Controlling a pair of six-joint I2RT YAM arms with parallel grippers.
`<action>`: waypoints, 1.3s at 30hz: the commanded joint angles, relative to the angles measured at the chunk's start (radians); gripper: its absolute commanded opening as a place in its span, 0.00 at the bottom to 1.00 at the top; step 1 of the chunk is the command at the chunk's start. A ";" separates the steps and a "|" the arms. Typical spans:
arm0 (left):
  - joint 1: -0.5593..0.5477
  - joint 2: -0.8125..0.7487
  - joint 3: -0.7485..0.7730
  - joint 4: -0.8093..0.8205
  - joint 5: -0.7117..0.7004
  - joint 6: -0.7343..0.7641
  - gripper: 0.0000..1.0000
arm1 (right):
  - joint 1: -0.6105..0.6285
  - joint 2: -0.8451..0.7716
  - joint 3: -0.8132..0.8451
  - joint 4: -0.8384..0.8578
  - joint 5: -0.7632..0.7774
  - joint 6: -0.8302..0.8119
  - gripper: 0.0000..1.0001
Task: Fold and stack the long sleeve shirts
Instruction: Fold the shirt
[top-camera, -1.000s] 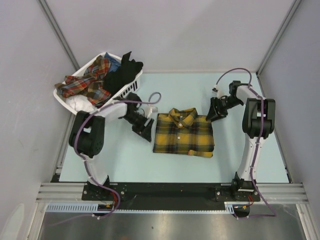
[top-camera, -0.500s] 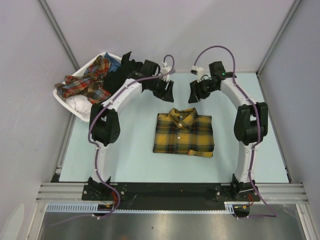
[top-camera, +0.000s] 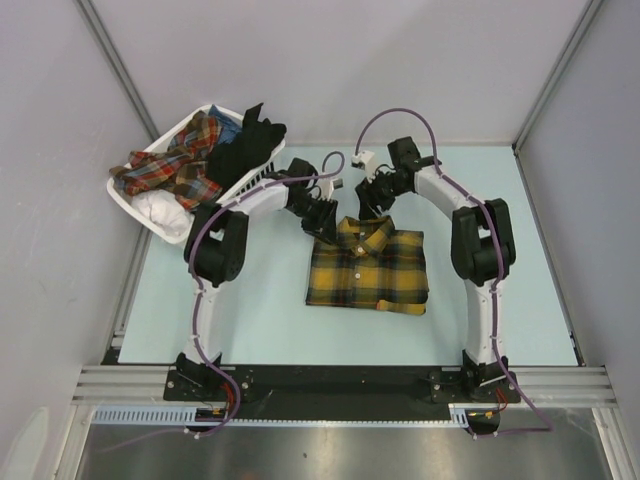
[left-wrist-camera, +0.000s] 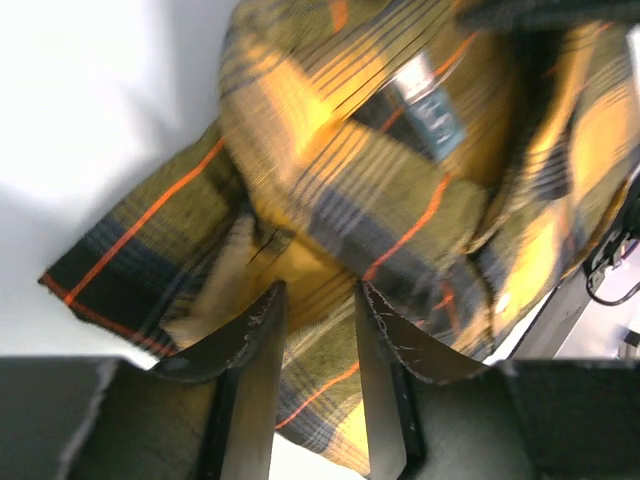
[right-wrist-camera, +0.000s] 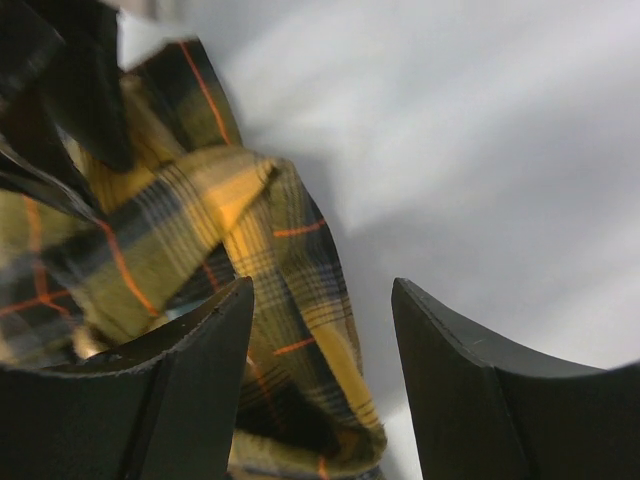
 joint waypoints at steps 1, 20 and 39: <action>0.012 0.011 -0.044 -0.001 -0.001 -0.007 0.38 | 0.003 0.028 -0.014 0.023 0.025 -0.114 0.62; 0.103 -0.288 -0.170 0.254 -0.068 -0.077 0.61 | 0.001 -0.114 -0.107 0.134 -0.048 -0.054 0.00; -0.160 -0.311 -0.196 0.404 -0.604 -0.206 0.52 | -0.060 -0.200 -0.159 0.141 -0.182 0.187 0.00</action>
